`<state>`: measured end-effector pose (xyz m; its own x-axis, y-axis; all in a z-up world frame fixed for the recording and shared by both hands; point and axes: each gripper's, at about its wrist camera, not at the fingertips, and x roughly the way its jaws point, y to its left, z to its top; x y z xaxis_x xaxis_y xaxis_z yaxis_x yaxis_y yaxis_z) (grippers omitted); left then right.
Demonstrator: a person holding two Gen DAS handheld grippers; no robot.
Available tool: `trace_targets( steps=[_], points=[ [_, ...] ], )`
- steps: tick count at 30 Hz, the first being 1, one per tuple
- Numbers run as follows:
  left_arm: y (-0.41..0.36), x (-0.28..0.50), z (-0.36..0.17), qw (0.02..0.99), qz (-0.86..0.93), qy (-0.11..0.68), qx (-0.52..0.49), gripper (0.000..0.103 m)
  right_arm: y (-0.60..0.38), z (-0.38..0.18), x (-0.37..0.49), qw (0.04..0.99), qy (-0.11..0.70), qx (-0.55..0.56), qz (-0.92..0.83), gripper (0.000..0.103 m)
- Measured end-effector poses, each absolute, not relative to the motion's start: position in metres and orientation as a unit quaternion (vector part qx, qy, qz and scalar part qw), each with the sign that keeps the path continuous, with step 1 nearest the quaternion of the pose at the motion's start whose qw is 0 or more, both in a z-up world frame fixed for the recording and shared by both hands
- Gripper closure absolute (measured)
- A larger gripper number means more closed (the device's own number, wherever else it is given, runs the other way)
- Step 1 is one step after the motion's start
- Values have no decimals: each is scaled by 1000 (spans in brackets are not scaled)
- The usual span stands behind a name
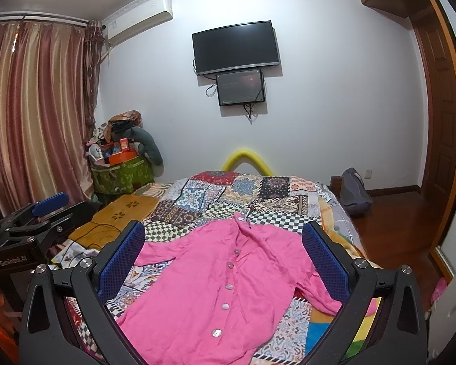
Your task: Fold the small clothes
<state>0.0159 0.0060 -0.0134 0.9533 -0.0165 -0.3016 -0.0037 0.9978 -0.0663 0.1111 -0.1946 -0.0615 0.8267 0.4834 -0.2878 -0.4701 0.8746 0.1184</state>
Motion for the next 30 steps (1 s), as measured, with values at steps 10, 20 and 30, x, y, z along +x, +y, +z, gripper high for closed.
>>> trace_targets(
  steps=[10,20,30],
  points=[
    [28,54,-23,982,-8,183,-48,0,-195,-70,147,954,169,10,248,1],
    [98,140,-62,958,62,273,-65,24,-199,-91,206,944,226,-1,242,37],
    [185,243,-133,907,94,394,-114,28,-200,-122,288,922,304,-21,239,38]
  ],
)
